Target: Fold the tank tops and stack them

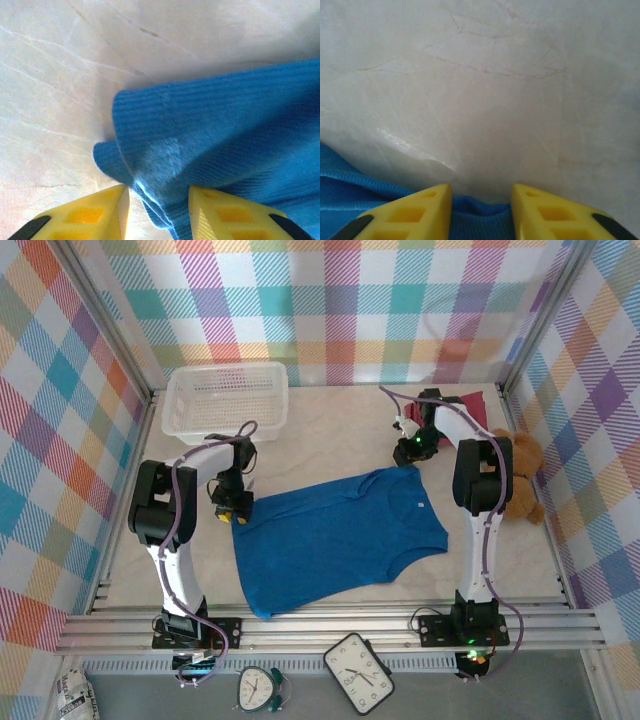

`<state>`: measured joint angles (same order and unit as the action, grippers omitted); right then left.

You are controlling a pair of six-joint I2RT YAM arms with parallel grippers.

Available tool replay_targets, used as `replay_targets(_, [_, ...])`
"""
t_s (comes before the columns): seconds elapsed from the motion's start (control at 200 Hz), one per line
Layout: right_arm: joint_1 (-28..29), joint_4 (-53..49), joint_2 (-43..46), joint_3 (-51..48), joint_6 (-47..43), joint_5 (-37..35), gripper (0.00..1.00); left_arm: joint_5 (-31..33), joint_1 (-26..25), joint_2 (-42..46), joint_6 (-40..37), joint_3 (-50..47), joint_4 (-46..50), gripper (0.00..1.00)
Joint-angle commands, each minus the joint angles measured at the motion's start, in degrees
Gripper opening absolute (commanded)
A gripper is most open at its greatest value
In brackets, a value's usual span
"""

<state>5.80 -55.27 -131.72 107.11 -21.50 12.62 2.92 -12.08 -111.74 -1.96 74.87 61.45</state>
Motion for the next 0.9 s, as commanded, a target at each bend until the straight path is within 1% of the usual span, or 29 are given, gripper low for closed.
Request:
replay_targets(0.0, [-0.18,-2.98,-0.73,0.91,-1.81,4.73,0.32,1.98,0.83,-1.51,-1.03,2.10,2.35,0.36])
replay_targets(0.145, [-0.18,-0.40,1.17,0.34,-1.32,6.92,0.21,2.58,1.17,-3.15,-1.29,3.78,2.88,0.36])
replay_targets(0.24, [-0.14,0.40,2.10,0.41,-1.34,7.24,0.18,3.18,1.35,-4.04,-1.56,5.26,3.39,0.36])
replay_targets(0.415, [-0.10,4.74,5.31,-2.85,-0.46,8.83,0.15,4.97,2.38,-5.73,-2.25,8.32,4.44,0.36])
replay_targets(0.485, [-0.09,6.55,6.79,-4.15,-0.22,10.36,0.05,5.85,3.07,-6.36,-2.59,9.55,4.81,0.35])
replay_targets(0.53, [-0.09,7.05,7.43,-4.52,0.33,10.93,0.02,6.14,3.61,-6.64,-2.79,10.38,4.98,0.35])
replay_targets(0.59, [-0.01,6.96,7.88,-4.71,0.45,11.20,0.02,6.05,4.16,-7.35,-3.05,11.43,5.33,0.35])
replay_targets(0.8, [-0.09,7.21,10.70,-8.45,0.92,8.51,0.00,7.33,5.66,-9.69,-4.02,15.15,6.15,0.35])
replay_targets(0.825, [-0.08,7.36,11.09,-8.93,1.04,8.23,0.02,7.69,5.98,-9.96,-4.17,15.67,6.14,0.35])
replay_targets(0.86, [-0.09,7.47,11.52,-9.58,1.17,7.69,0.09,8.68,6.30,-10.55,-4.20,16.39,6.30,0.35])
replay_targets(0.895, [-0.09,7.45,11.82,-10.40,1.16,7.22,0.12,9.70,6.57,-11.33,-4.19,17.68,6.88,0.35])
